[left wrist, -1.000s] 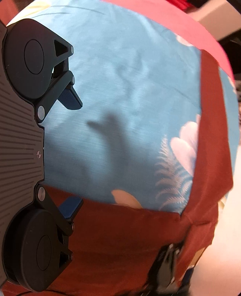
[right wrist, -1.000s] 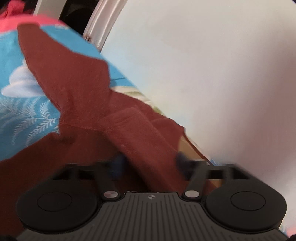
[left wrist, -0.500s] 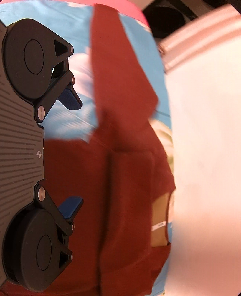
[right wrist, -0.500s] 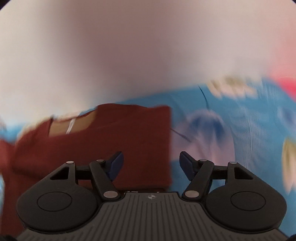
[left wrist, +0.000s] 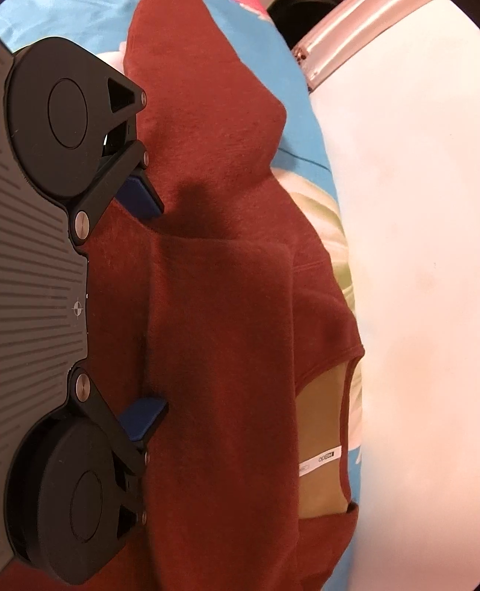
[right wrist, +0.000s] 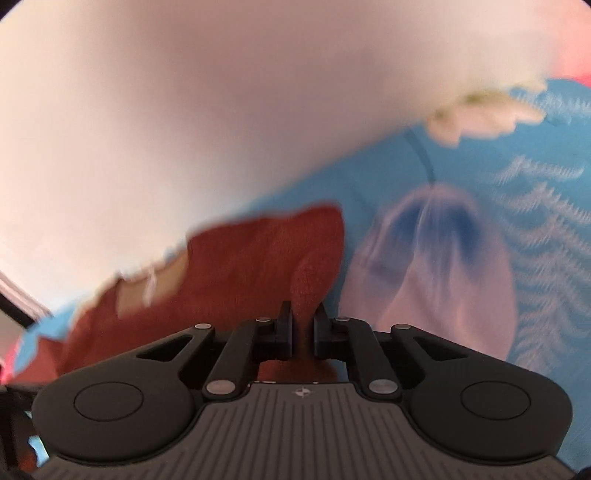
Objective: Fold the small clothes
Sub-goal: 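Lay the sleeve on the sweater and open the right gripper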
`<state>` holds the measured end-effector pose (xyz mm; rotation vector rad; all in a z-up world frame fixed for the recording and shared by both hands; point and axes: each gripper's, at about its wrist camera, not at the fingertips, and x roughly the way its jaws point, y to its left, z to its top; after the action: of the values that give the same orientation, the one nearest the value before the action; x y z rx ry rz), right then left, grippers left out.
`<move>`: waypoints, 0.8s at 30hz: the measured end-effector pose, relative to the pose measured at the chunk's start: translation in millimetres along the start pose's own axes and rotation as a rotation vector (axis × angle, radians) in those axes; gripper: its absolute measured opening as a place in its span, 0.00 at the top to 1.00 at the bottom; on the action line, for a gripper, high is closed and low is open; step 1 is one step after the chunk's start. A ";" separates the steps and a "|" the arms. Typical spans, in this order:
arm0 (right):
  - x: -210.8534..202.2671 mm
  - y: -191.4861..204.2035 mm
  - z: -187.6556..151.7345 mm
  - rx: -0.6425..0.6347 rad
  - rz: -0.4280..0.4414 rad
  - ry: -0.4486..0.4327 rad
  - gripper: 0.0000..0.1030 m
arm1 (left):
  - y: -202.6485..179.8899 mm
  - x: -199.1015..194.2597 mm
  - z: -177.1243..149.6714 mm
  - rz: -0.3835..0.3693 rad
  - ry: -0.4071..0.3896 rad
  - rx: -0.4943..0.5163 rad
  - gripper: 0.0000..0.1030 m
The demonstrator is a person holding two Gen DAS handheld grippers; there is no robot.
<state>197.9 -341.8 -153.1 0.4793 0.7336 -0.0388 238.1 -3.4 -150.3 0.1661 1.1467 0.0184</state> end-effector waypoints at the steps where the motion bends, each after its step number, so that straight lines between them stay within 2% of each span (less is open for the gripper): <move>1: -0.7 -2.6 -1.0 0.012 -0.005 0.015 0.88 | -0.3 1.9 1.1 -0.003 0.001 -0.007 0.00; 3: 15.4 -8.1 -6.5 0.015 -0.035 0.090 0.87 | 1.7 1.6 0.8 -0.005 0.005 -0.025 0.00; 7: 6.8 -2.1 -3.4 -0.013 -0.053 0.050 0.78 | 5.2 5.5 2.7 -0.028 0.020 -0.030 0.00; 10: -0.6 -1.3 -2.9 -0.028 -0.147 0.019 0.54 | 9.3 9.8 8.6 -0.054 0.081 -0.026 0.00; 12: -8.8 1.3 -5.1 -0.046 -0.179 0.007 0.53 | 10.2 7.2 10.0 -0.052 0.108 -0.013 0.00; 16: -30.3 5.3 -12.3 -0.082 -0.247 -0.026 0.50 | 25.2 -17.6 -2.6 -0.088 0.080 -0.037 0.00; 21: -65.7 8.6 -31.3 -0.086 -0.258 -0.038 0.43 | 71.2 -47.6 -31.0 -0.139 0.035 -0.168 0.00; 24: -82.3 11.7 -49.7 -0.093 -0.269 -0.014 0.42 | 113.2 -52.2 -52.6 -0.128 0.027 -0.277 0.00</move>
<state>107.3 -320.6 -126.5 0.2891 0.7793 -0.2586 176.8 109.6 -108.2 -0.1537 1.1677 0.0658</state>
